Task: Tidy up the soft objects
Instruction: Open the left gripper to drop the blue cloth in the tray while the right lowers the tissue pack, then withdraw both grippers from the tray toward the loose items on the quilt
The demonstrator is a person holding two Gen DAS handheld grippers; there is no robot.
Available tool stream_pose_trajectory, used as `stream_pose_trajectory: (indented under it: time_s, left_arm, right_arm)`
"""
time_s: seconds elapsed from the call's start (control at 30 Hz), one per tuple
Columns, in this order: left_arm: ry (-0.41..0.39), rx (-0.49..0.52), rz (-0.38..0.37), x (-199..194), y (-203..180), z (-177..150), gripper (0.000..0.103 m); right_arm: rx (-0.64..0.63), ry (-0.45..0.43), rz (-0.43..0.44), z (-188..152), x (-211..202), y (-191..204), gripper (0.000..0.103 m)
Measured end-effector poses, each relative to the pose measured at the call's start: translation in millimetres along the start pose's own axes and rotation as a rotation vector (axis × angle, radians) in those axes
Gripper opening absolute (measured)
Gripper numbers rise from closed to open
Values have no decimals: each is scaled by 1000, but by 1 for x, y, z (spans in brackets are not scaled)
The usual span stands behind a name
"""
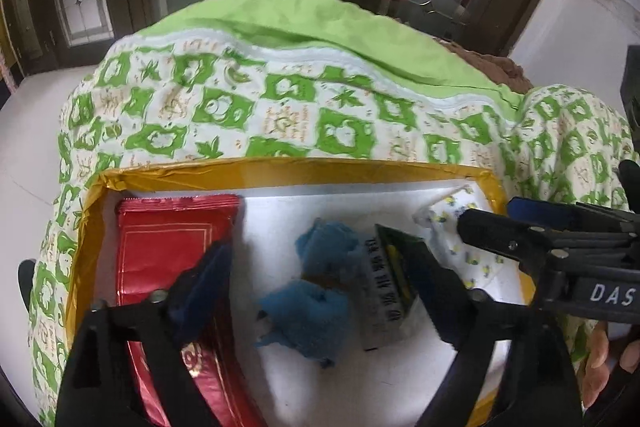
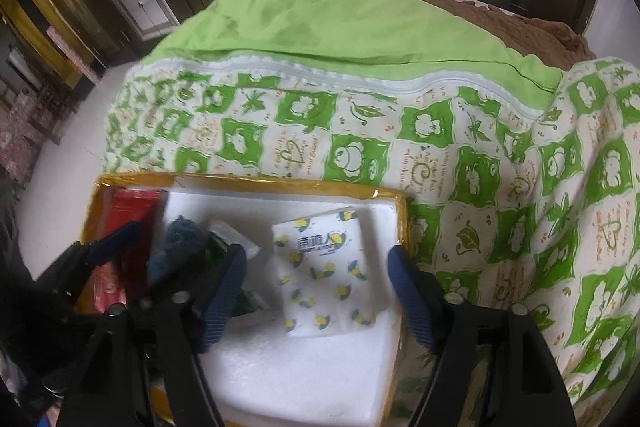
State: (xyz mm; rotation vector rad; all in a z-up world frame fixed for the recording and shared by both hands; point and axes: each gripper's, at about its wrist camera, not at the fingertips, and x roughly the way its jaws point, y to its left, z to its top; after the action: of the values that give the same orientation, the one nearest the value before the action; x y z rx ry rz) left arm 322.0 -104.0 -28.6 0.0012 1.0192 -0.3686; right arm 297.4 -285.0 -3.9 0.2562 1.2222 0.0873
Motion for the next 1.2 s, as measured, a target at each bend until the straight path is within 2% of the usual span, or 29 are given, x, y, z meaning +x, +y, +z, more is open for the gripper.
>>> stream_pose_trajectory:
  time_s: [0.17, 0.3, 0.53, 0.9, 1.0, 1.1, 1.2]
  left_arm:
    - [-20, 35, 4, -14, -10, -2, 94]
    - [-30, 13, -10, -28, -7, -5, 94]
    - [-50, -17, -8, -57, 0, -19, 95]
    - [-112, -43, 3, -115, 14, -64, 95]
    - [-105, -17, 34, -126, 12, -82, 95]
    - [-90, -25, 19, -134, 15, -101, 96]
    - [-87, -48, 13, -144, 20, -120, 101]
  right_arm:
    - [-10, -44, 6, -5, -18, 6, 86]
    - [-2, -81, 14, -11, -33, 8, 91]
    - [49, -98, 28, -27, -47, 2, 92]
    - [73, -82, 71, -65, -68, 3, 94]
    - [65, -76, 76, -76, -73, 5, 97]
    - [52, -72, 90, -91, -77, 9, 102]
    - [41, -67, 99, -106, -82, 14, 102]
